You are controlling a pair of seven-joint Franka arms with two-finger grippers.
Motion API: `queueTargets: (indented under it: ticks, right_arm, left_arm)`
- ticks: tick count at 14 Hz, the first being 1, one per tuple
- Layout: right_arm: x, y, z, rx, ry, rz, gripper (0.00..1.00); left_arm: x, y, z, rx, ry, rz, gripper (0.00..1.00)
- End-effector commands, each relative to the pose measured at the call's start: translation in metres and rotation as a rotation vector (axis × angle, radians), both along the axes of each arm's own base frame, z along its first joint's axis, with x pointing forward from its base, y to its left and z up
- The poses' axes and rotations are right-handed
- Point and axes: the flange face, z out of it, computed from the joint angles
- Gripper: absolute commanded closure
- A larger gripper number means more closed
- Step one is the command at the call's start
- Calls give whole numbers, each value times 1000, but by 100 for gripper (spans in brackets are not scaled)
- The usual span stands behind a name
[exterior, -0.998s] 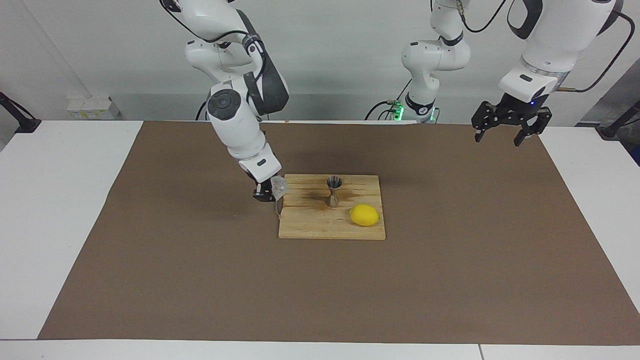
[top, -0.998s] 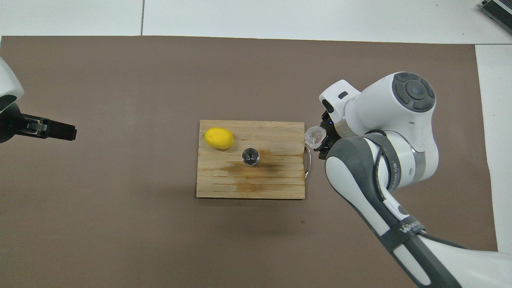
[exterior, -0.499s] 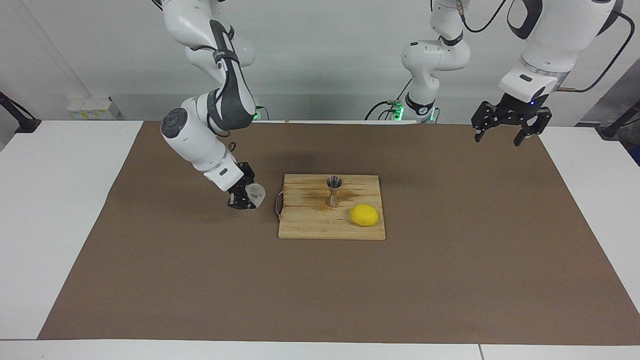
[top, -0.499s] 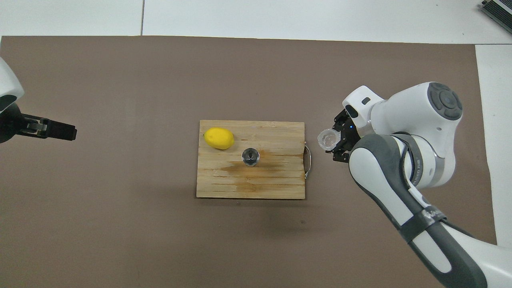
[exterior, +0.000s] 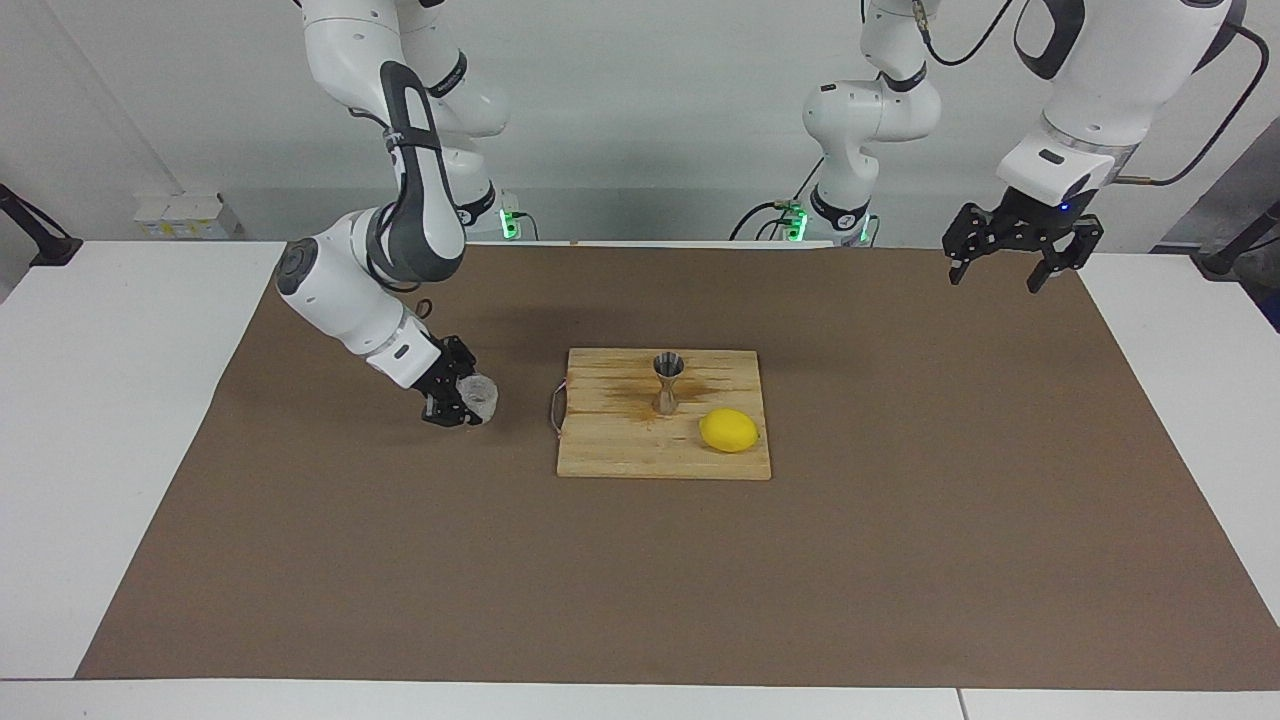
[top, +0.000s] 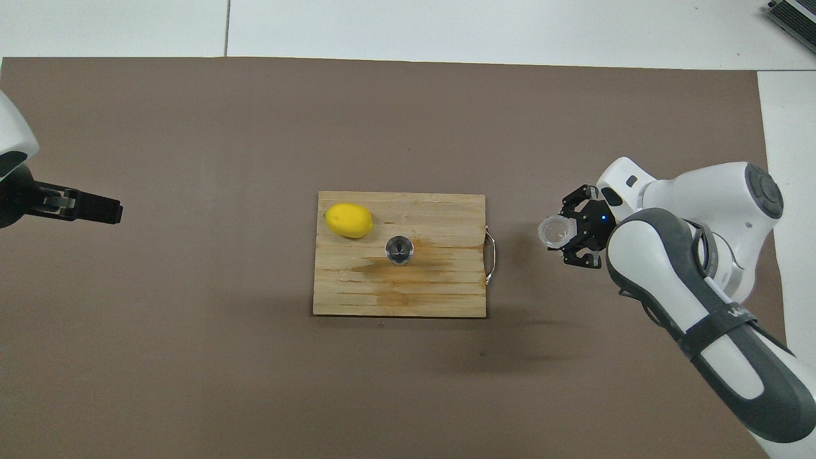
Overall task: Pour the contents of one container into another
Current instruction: 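Lower the white cup onto the table and open the right gripper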
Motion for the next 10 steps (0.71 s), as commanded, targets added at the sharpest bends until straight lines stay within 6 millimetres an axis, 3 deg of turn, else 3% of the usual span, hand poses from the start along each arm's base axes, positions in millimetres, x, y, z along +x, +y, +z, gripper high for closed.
queueTargets:
  ticks: [1, 6, 10]
  right_arm:
    - [-3, -15, -23, 61, -21, 22, 100]
    - [-4, -32, -54, 128, -26, 31, 100]
    - [-4, -33, -57, 141, -32, 36, 98]
  left_arm:
    - [1, 0, 0, 0, -6, -14, 0]
    - [2, 1, -1, 0, -4, -12, 0]
    - [1, -1, -1, 0, -4, -15, 0]
